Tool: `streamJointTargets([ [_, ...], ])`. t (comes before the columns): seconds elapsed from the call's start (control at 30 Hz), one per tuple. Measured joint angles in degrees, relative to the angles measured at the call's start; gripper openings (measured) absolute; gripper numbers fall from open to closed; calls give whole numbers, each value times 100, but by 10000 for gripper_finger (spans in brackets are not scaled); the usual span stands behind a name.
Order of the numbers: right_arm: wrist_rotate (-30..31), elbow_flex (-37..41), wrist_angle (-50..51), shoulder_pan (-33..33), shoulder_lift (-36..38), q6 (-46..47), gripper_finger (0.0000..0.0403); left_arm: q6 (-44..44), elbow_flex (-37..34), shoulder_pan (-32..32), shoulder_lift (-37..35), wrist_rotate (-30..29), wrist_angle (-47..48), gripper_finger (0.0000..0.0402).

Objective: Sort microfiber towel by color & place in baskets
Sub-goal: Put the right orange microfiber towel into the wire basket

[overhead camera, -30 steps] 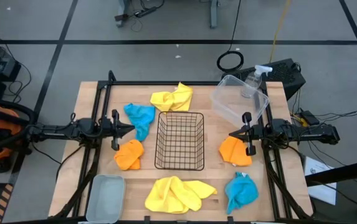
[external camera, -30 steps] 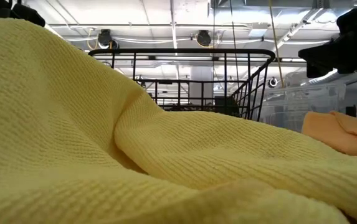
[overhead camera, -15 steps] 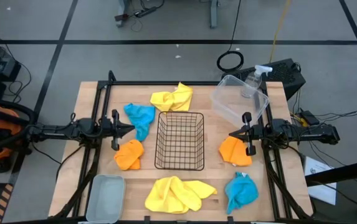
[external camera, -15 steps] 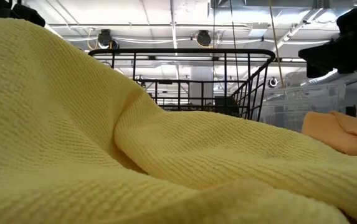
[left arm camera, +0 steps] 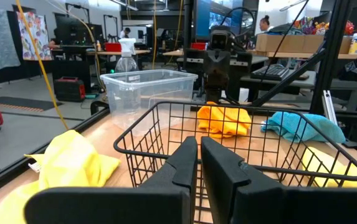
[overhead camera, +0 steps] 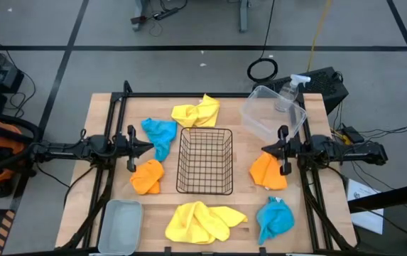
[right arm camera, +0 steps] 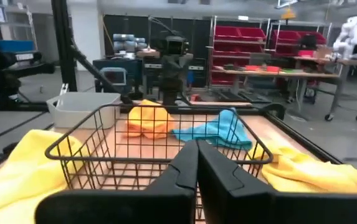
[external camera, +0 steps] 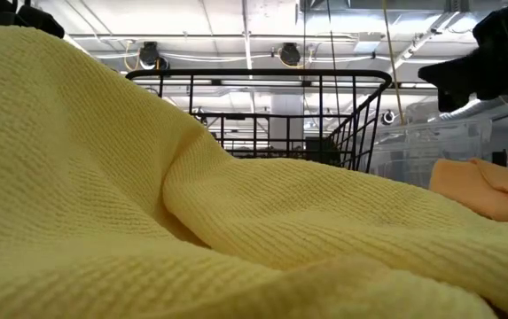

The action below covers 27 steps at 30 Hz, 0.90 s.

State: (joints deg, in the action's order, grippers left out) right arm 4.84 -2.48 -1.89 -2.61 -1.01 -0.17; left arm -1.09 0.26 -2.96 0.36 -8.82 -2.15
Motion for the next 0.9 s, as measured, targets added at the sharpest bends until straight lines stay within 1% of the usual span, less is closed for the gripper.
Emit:
streamJointTargets([
  [0.17, -4, -568, 69, 0, -283, 111, 0, 1, 1, 0, 0, 0, -15, 28],
  [0.4, -7, -1959, 587, 0, -1132, 140, 0, 1, 2, 0, -2, 0, -22, 28],
  [0.5, 1, -2774, 939, 0, -1708, 58, 0, 1, 2, 0, 0, 0, -24, 28],
  [0.63, 11, -4102, 1624, 0, -2642, 126, 0, 38, 2, 0, 0, -1, -30, 28],
  [0.8, 42, -5770, 2873, 0, -3789, 145, 0, 38, 2, 0, -1, -2, -33, 28],
  [0.9, 247, -6648, 3602, 0, -4396, 116, 0, 41, 1, 0, -1, -2, -33, 28],
])
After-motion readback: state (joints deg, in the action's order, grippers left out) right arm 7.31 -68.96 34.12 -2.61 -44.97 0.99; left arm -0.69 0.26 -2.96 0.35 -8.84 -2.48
